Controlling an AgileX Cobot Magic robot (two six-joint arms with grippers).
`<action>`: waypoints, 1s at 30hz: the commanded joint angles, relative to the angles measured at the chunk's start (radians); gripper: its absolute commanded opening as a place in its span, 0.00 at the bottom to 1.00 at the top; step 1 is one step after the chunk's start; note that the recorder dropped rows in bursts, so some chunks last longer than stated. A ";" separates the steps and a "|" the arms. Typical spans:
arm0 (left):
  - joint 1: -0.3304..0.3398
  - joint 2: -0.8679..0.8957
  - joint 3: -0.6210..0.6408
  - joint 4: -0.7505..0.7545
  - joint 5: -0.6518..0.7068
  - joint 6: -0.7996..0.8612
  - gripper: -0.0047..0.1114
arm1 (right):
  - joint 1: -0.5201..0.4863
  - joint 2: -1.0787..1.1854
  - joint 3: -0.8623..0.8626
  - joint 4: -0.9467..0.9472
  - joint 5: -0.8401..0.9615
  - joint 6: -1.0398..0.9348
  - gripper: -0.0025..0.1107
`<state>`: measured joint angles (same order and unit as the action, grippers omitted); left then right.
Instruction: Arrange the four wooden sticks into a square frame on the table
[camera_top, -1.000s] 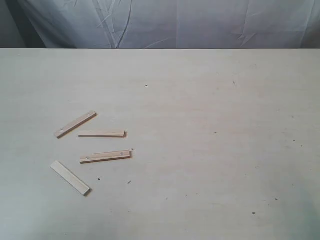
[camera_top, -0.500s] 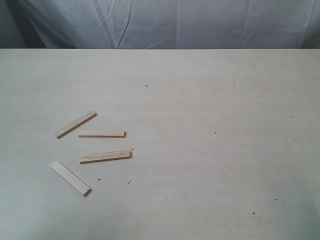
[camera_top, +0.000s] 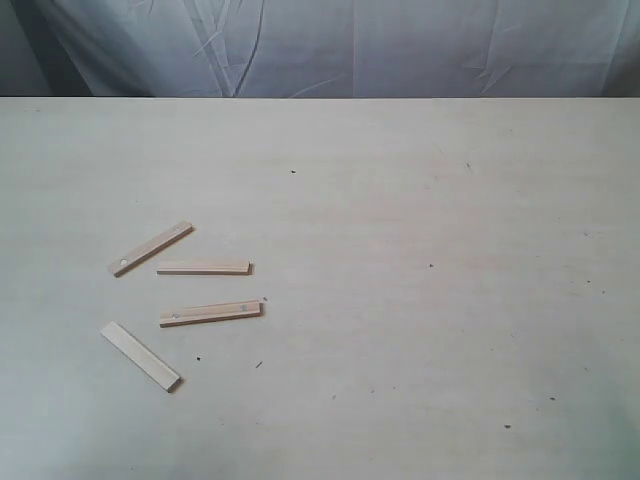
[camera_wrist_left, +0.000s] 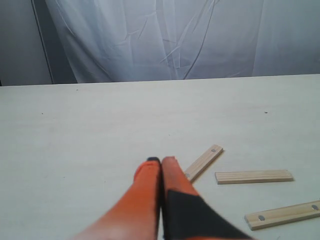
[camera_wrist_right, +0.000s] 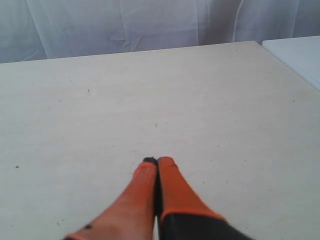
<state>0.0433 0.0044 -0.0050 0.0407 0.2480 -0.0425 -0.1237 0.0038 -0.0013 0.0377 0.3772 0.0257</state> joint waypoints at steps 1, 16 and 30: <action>-0.006 -0.004 0.005 0.001 -0.012 0.000 0.04 | -0.004 -0.004 0.001 -0.003 -0.015 0.004 0.02; -0.006 -0.004 0.005 0.001 -0.012 0.000 0.04 | -0.004 -0.004 0.001 -0.003 -0.439 0.004 0.02; -0.006 -0.004 0.005 0.001 -0.012 0.000 0.04 | -0.004 -0.004 0.001 0.000 -0.530 0.004 0.02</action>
<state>0.0433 0.0044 -0.0050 0.0407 0.2480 -0.0425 -0.1237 0.0038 -0.0013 0.0377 -0.1322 0.0257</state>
